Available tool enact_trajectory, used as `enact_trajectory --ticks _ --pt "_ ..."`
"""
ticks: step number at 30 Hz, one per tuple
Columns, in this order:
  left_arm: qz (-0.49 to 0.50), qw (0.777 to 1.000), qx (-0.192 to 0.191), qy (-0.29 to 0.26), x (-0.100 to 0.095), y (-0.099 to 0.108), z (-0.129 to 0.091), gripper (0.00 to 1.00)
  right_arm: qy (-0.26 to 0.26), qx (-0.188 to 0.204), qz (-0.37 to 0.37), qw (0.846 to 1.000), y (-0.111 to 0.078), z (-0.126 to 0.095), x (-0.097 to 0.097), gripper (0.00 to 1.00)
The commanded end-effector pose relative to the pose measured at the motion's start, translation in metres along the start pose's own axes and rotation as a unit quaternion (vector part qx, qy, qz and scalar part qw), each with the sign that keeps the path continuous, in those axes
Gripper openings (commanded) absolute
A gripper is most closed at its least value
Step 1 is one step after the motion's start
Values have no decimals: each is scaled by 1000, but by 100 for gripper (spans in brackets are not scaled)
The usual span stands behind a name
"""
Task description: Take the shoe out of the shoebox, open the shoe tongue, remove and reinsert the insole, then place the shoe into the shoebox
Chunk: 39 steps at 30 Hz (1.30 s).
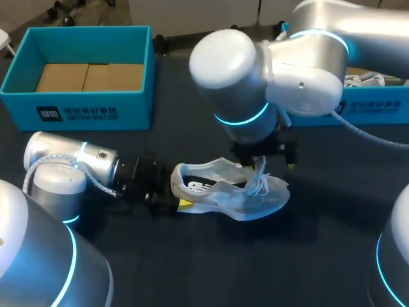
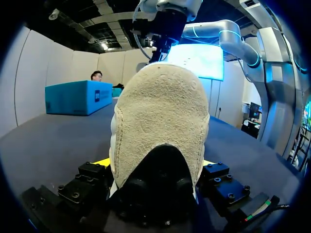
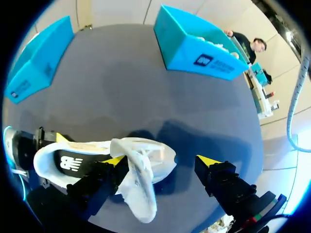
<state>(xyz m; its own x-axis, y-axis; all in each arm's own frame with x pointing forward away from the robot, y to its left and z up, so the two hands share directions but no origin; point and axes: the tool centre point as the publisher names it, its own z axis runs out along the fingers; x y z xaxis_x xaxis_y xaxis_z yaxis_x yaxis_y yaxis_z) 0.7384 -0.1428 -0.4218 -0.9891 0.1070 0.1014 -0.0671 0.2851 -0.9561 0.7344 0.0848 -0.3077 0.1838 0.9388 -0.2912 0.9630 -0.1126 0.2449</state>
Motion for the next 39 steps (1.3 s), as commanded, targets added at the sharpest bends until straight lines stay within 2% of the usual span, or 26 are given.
enact_trajectory --ticks 1,2,5,8,9,12,13,16,18,24,29,35,39 --pt "0 1000 0 -1 0 1 0 0 -10 -43 -27 999 7 -30 12 89" --pt "0 1000 0 -1 0 1 0 0 -9 -49 -40 998 10 -35 14 87" --pt "0 1000 0 -1 0 1 0 0 -1 -61 -86 994 20 -47 23 72" --pt "0 1000 0 -1 0 1 0 0 19 -73 -133 988 26 -57 35 49" --pt "0 1000 0 -1 0 1 0 0 24 -76 -150 986 28 -59 38 48" --pt "0 1000 0 -1 0 1 0 0 44 -85 -200 975 29 -67 49 35" --pt "0 1000 0 -1 0 1 0 0 47 -85 -217 971 29 -69 51 29" --pt "0 1000 0 -1 0 1 0 0 66 -98 -257 959 29 -75 60 0" --pt "0 1000 0 -1 0 1 0 0 76 -104 -274 953 28 -76 63 0" --pt "0 1000 0 -1 0 1 0 0 114 -118 -382 909 20 -81 82 0" --pt "0 1000 0 -1 0 1 0 0 145 -115 -435 881 12 -79 96 0" --pt "0 1000 0 -1 0 1 0 0 157 -101 -464 866 2 -67 112 0" --pt "0 1000 0 -1 0 1 0 0 183 -90 -455 867 -5 -60 119 0"
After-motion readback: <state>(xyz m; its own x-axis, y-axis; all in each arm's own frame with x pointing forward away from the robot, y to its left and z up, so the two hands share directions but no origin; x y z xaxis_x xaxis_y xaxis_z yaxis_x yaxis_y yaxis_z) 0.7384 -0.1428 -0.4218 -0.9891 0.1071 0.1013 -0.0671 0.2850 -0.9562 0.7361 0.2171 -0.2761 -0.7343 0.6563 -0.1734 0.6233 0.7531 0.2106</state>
